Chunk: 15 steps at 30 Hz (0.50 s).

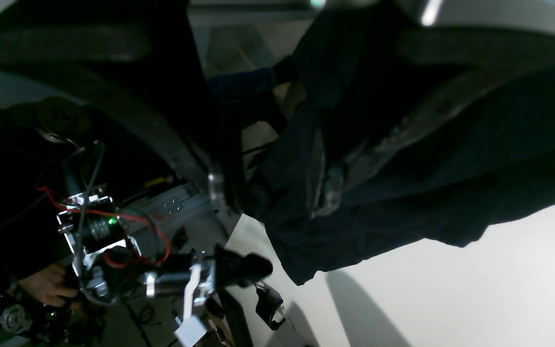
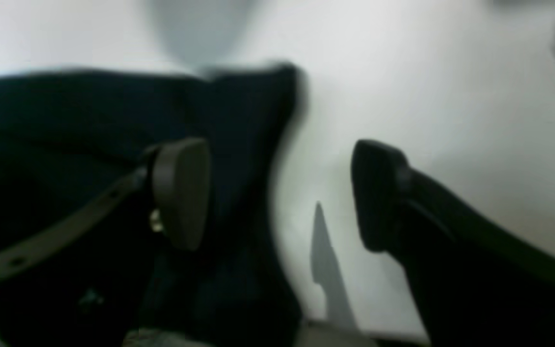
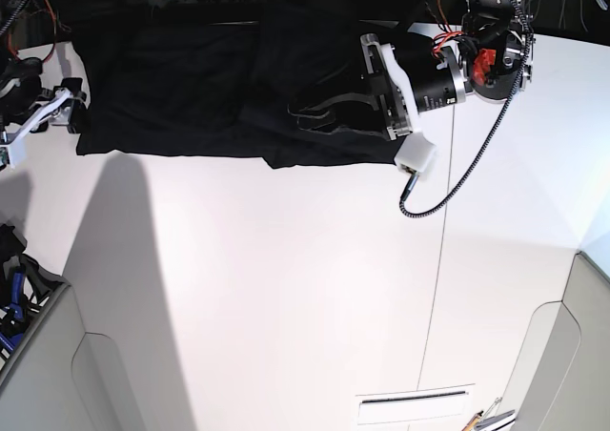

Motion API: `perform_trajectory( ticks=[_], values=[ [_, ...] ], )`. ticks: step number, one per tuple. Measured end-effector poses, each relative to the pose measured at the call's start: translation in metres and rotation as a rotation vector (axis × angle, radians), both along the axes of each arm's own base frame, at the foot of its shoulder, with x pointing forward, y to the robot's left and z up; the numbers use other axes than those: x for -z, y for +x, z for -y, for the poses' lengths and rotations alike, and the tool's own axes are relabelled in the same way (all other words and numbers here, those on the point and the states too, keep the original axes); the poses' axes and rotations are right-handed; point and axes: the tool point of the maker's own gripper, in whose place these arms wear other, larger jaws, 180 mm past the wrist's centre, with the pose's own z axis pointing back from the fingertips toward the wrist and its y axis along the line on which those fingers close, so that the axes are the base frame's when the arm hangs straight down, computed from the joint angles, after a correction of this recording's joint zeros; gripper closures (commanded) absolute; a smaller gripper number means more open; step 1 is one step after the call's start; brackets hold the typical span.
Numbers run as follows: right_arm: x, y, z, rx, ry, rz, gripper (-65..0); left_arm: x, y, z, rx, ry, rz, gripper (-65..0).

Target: Fold the T-shirt properly

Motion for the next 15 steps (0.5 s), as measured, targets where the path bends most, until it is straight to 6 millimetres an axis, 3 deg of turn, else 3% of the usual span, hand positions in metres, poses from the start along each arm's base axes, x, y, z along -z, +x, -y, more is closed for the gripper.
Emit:
perform_trajectory(
  ticks=[2, 5, 10, 15],
  values=[
    [-0.013, 0.005, -0.014, -0.039, 0.105, 0.053, -45.1, 0.0, 0.0, 0.0, 0.0, 0.0, 0.0, -24.8],
    [-0.027, 0.006, -0.018, -0.033, 0.188, 0.121, -45.1, 0.0, 0.0, 0.0, 0.0, 0.0, 0.0, -24.8],
    [-0.025, -0.005, 0.0, 0.049, 0.179, 0.12, -45.1, 0.0, 0.0, 0.0, 0.0, -0.001, 0.001, -24.8],
    [-0.018, -0.014, 0.001, 0.055, 0.174, 0.089, -45.1, -0.001, 0.001, 0.0, 0.0, 0.001, 0.003, -24.8]
  ],
)
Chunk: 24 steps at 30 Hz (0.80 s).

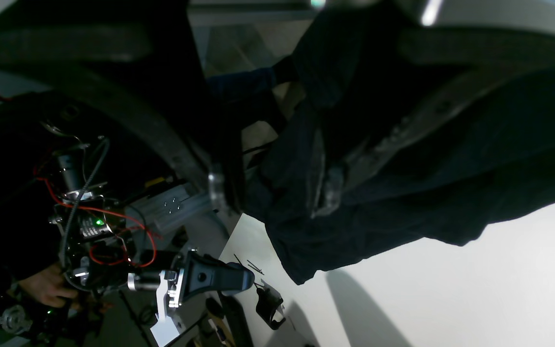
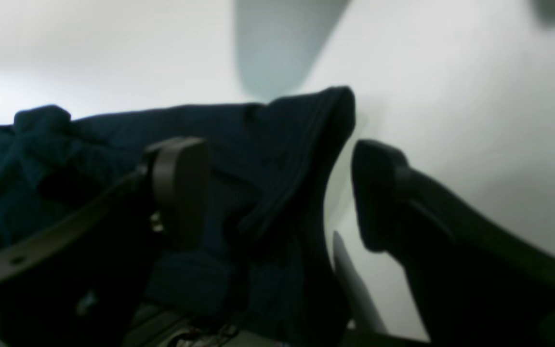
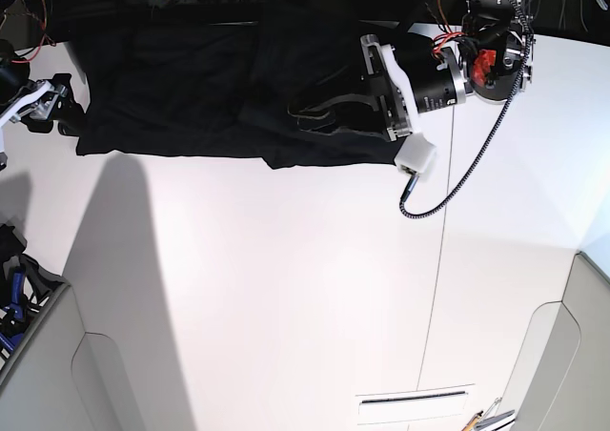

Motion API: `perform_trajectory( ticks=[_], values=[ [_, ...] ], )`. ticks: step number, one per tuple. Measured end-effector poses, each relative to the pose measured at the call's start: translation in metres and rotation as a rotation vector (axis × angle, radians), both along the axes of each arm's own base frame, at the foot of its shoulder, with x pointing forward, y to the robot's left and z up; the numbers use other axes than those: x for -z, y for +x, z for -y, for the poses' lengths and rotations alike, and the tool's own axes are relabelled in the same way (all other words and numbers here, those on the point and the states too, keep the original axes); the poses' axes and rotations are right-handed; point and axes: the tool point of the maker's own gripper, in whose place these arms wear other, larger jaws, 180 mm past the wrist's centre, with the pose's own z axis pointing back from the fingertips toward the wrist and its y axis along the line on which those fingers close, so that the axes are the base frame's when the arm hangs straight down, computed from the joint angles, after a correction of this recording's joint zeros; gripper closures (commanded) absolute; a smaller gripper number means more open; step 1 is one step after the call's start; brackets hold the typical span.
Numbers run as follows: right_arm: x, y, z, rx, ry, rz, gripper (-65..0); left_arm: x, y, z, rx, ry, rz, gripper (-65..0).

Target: Fold the T-shirt properly

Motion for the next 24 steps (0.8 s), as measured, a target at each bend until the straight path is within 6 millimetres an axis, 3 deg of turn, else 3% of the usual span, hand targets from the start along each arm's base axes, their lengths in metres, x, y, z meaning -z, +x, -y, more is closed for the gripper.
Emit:
perform_trajectory(
  ticks=[6, 14, 24],
  values=[
    [-0.001, 0.0, -0.002, -0.002, 0.01, 0.006, -45.1, -0.001, 0.001, 0.0, 0.0, -0.001, 0.005, -24.8],
    [-0.018, 0.008, -0.02, -0.032, 0.139, 0.087, -45.1, -0.001, 0.001, 0.0, 0.0, -0.001, 0.005, -24.8],
    [-0.002, -0.006, -0.017, -0.05, 0.085, -0.023, -45.1, -0.001, 0.001, 0.0, 0.0, -0.001, 0.005, -24.8]
  ],
)
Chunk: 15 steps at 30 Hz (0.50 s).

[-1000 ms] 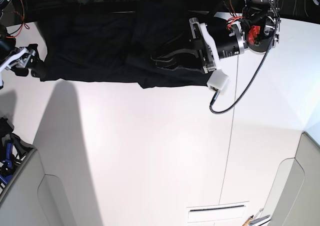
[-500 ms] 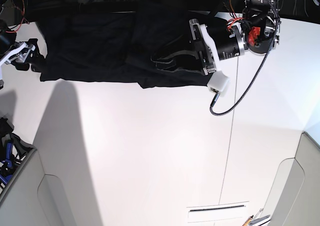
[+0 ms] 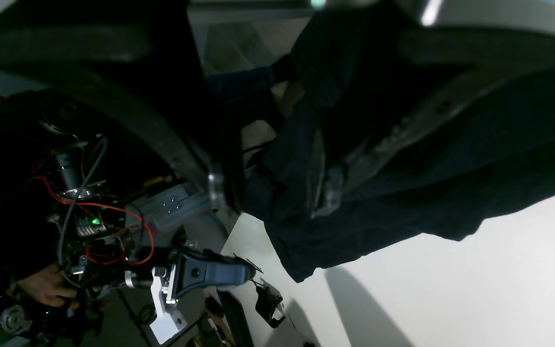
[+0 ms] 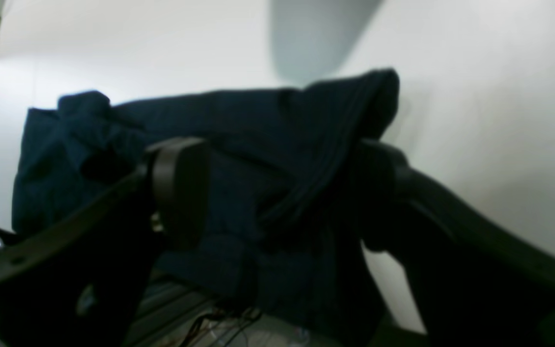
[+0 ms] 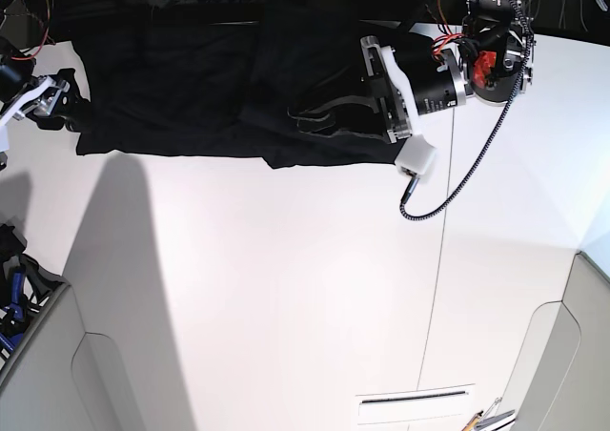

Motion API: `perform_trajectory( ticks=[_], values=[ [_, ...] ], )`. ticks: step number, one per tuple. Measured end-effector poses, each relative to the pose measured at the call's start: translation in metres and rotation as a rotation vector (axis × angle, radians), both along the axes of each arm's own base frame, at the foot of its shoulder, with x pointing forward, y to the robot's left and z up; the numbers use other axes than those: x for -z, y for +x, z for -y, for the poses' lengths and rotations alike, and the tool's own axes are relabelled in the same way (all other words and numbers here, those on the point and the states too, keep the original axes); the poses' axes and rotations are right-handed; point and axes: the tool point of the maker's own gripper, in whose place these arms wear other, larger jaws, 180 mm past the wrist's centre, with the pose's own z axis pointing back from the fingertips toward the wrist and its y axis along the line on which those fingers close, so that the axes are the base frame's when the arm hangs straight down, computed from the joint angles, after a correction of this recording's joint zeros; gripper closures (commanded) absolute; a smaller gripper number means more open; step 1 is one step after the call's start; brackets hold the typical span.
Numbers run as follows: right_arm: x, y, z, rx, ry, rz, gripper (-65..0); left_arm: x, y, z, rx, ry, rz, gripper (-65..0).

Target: Fold the T-shirt properly

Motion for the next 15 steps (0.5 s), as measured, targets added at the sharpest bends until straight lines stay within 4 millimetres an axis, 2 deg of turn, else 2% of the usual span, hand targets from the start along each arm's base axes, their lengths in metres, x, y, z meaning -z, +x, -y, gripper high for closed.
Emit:
perform_trajectory(
  ticks=[5, 8, 15],
  values=[
    [0.006, -0.002, 0.003, 0.005, -0.023, -0.022, -45.1, 0.0, 0.0, 0.0, 0.0, 0.001, 0.0, -24.8],
    [0.022, -0.004, 0.009, 0.032, -0.028, -0.055, -45.1, 0.0, 0.0, 0.0, 0.0, 0.001, 0.0, -24.8],
    [0.056, -0.015, 0.005, 0.073, 0.068, -0.132, -45.1, 0.0, 0.0, 0.0, 0.0, 0.001, 0.0, -24.8]
  ],
)
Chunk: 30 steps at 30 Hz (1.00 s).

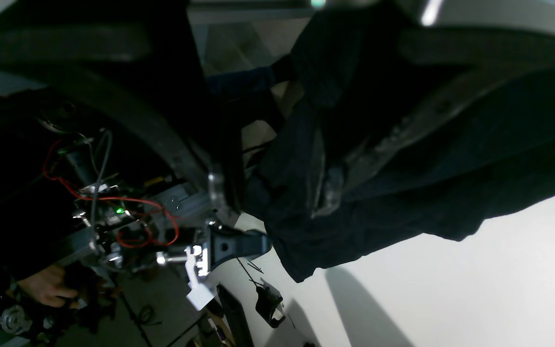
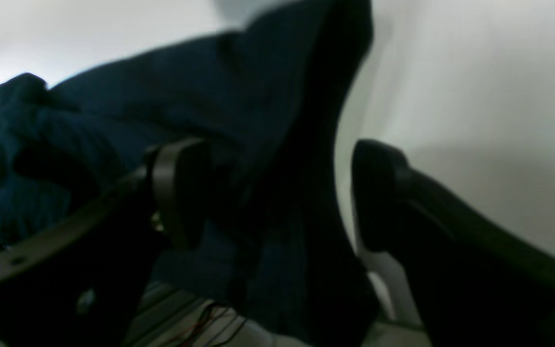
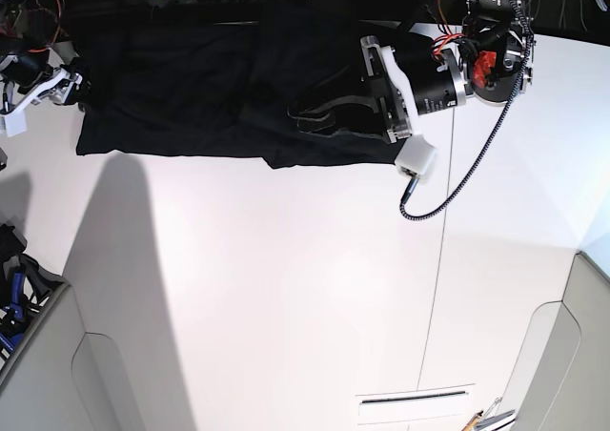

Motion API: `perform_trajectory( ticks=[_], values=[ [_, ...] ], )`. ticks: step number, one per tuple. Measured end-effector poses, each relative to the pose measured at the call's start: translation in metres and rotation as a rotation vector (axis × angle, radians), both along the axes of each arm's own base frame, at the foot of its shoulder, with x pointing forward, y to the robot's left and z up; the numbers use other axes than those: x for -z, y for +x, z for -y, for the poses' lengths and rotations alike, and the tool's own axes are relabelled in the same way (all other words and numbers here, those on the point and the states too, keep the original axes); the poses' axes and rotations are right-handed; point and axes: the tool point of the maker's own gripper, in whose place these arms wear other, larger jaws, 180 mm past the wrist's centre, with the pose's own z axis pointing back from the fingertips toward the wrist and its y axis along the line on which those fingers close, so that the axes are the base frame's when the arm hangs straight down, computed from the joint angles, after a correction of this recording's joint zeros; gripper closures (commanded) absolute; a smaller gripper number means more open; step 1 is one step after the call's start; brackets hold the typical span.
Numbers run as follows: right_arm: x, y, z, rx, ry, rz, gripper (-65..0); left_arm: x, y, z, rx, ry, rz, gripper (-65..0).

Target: Fold the T-shirt properly

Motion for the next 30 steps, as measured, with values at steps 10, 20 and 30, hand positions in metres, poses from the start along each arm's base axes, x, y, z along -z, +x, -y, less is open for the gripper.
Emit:
perform_trajectory(
  ticks=[10, 20, 30],
  values=[
    [0.015, -0.003, -0.012, 0.0, 0.066, -0.025, -45.1, 0.0, 0.0, 0.0, 0.0, -0.001, 0.0, -24.8],
    [0.016, -0.001, -0.019, -0.018, 0.076, -0.025, -45.1, 0.0, 0.0, 0.0, 0.0, 0.0, 0.0, -24.8],
    [0.015, -0.001, -0.022, -0.019, 0.098, -0.022, -10.5, 0.0, 0.0, 0.0, 0.0, 0.0, 0.0, -24.8]
  ],
)
